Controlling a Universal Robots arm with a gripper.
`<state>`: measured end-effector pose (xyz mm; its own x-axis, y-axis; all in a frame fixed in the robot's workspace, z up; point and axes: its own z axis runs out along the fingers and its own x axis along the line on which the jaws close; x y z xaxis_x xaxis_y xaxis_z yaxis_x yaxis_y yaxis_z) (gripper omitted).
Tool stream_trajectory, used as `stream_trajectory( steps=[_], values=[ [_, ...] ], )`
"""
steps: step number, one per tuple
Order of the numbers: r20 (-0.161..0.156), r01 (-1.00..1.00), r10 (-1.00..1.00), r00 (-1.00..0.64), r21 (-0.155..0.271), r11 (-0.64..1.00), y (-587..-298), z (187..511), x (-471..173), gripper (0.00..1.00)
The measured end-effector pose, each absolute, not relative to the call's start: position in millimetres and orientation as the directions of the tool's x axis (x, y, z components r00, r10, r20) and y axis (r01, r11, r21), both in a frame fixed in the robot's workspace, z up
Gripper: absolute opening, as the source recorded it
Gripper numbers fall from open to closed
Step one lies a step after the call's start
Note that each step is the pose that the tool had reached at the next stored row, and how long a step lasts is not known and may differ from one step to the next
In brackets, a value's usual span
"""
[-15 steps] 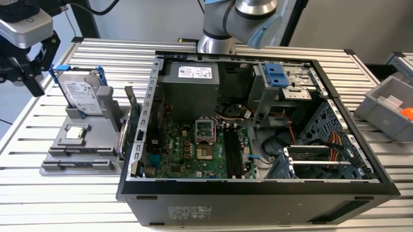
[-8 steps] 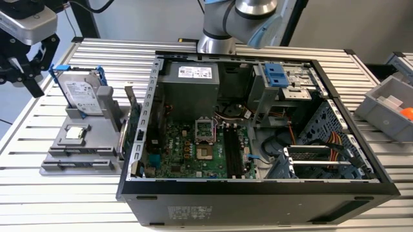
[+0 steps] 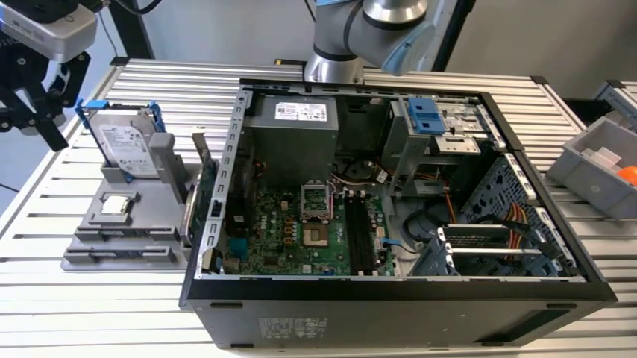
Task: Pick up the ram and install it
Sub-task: 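Pick up the ram and move it above insertion slot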
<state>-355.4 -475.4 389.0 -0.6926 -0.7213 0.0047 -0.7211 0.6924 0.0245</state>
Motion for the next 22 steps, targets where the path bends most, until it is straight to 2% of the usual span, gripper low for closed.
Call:
stream_trajectory(
  steps=[22],
  values=[
    [0.009, -0.891, -0.892, -0.453, 0.021, 0.453, -475.3, 388.9, -355.4, 0.00]
  ],
)
